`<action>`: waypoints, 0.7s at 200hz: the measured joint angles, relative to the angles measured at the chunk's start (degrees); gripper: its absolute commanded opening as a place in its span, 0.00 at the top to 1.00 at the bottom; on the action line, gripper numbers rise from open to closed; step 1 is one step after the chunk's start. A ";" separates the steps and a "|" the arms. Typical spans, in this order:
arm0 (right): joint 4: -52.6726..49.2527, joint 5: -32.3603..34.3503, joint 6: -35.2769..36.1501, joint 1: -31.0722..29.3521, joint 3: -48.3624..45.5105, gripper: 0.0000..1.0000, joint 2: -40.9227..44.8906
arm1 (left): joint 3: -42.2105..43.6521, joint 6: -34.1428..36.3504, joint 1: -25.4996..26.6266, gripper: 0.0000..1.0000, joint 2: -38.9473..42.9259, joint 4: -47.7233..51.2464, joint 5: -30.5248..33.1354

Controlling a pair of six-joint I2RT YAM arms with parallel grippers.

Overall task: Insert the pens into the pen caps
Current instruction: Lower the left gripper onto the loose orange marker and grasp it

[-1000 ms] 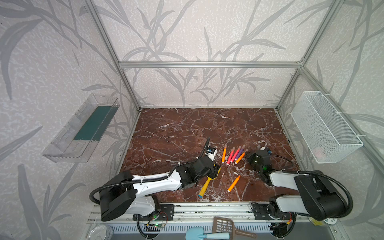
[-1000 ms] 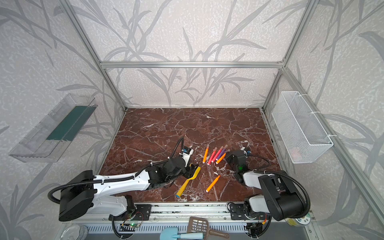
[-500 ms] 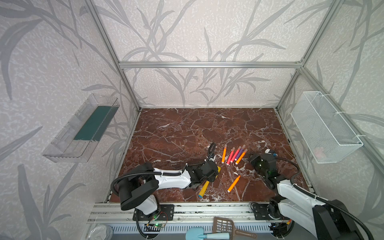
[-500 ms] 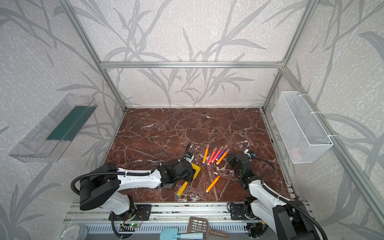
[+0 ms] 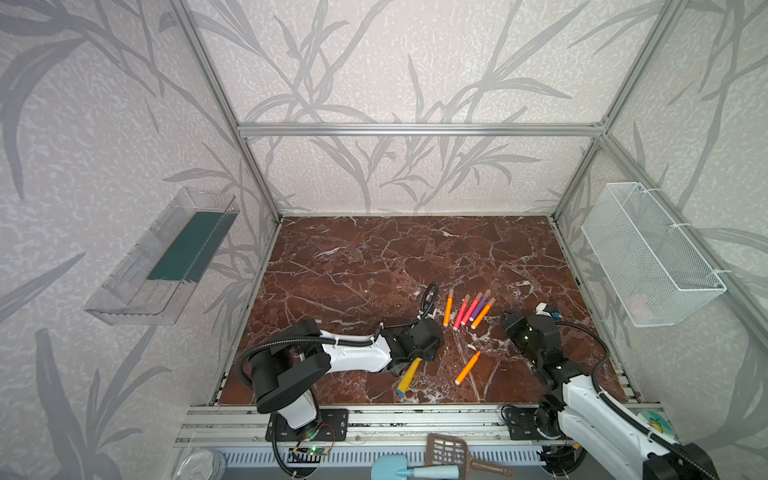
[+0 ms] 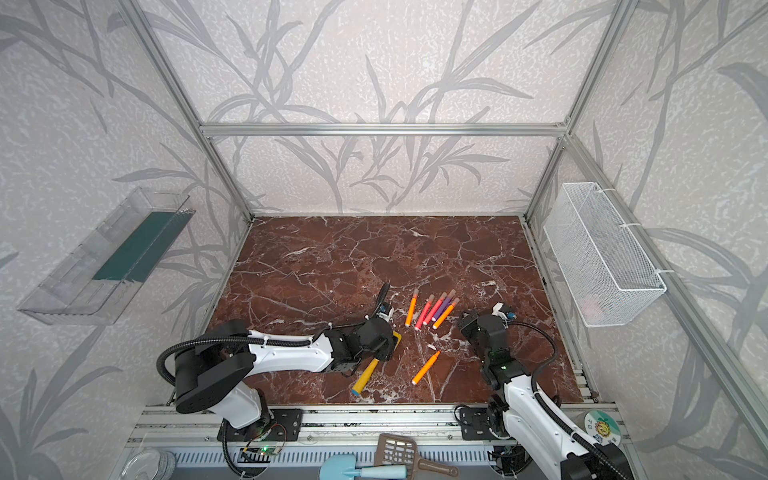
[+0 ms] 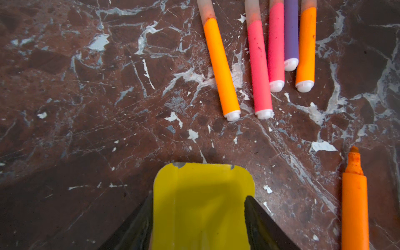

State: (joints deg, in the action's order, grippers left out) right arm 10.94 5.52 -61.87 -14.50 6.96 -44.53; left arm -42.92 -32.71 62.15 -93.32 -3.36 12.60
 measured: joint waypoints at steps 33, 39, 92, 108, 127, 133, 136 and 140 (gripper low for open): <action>-0.07 0.00 -0.02 0.00 -0.04 0.45 -0.35 | -0.13 0.15 0.04 0.34 -0.42 -0.83 -2.14; -0.07 0.00 0.00 0.00 -0.04 0.45 -0.44 | -0.13 0.15 0.07 0.34 -0.46 -0.94 -2.51; -0.07 -0.04 -0.02 0.00 -0.09 0.45 -0.52 | -0.13 0.17 0.85 0.34 -0.55 -1.79 -4.02; -0.09 -0.04 -0.02 0.00 -0.09 0.45 -0.52 | -0.13 0.26 0.87 0.34 -0.55 -1.84 -3.91; -0.09 -0.04 -0.02 0.00 -0.09 0.45 -0.52 | -0.22 0.87 0.90 0.33 -0.55 -1.79 -3.67; -0.07 -0.04 -0.02 0.00 -0.09 0.45 -0.52 | -0.26 1.16 0.90 0.33 -0.52 -1.79 -3.63; -0.09 -0.04 -0.02 0.00 -0.09 0.45 -0.52 | -0.28 1.18 0.90 0.33 -0.52 -1.77 -3.61; -0.09 -0.04 -0.02 0.00 -0.09 0.45 -0.52 | -0.35 1.36 0.92 0.32 -0.42 -1.64 -3.61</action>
State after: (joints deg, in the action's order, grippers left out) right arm 10.85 5.48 -61.89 -14.50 6.87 -45.06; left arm -43.27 -31.35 63.07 -93.73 -4.99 8.99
